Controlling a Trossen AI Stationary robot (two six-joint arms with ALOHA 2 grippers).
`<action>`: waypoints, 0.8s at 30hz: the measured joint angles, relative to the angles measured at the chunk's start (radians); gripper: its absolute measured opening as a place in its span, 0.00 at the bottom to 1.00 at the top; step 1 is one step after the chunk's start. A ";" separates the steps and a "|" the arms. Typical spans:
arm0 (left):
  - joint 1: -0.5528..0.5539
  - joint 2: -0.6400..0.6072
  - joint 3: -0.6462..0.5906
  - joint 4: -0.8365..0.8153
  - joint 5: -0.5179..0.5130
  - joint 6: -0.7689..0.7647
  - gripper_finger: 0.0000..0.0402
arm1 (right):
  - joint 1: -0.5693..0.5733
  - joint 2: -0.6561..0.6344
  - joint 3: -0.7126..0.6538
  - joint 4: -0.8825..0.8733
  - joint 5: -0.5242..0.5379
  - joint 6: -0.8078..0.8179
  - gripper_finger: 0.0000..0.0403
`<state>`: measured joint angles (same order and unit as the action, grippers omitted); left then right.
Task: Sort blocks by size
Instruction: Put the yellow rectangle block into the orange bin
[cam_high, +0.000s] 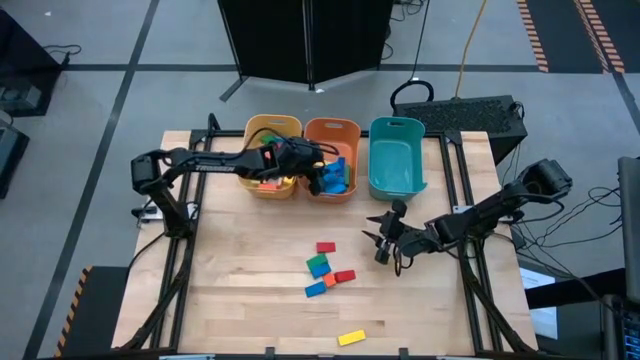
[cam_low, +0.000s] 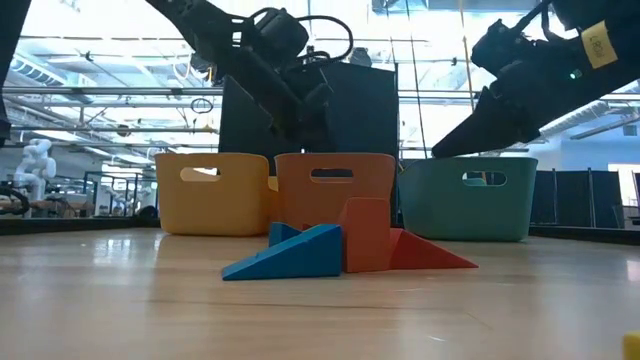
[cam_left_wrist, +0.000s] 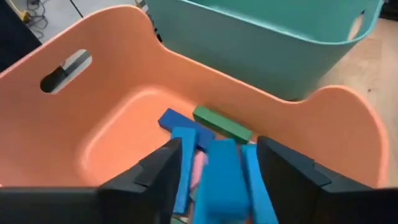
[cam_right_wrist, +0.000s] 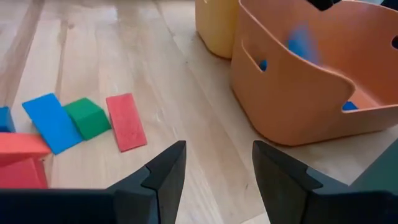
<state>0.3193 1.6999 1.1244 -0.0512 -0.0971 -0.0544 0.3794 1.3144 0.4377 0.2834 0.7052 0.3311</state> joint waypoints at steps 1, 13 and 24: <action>0.003 0.006 0.000 0.007 0.000 0.008 0.53 | -0.004 0.000 0.000 0.001 0.000 -0.003 0.43; 0.020 0.004 0.000 0.035 -0.004 0.009 0.60 | -0.056 0.000 0.000 -0.002 -0.030 -0.120 0.43; -0.175 -0.074 0.000 -0.039 -0.050 -0.045 0.60 | -0.024 0.000 0.000 0.059 -0.431 -0.002 0.43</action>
<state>0.1443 1.6256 1.1248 -0.0900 -0.1466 -0.0993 0.3555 1.3148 0.4381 0.3424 0.2739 0.3287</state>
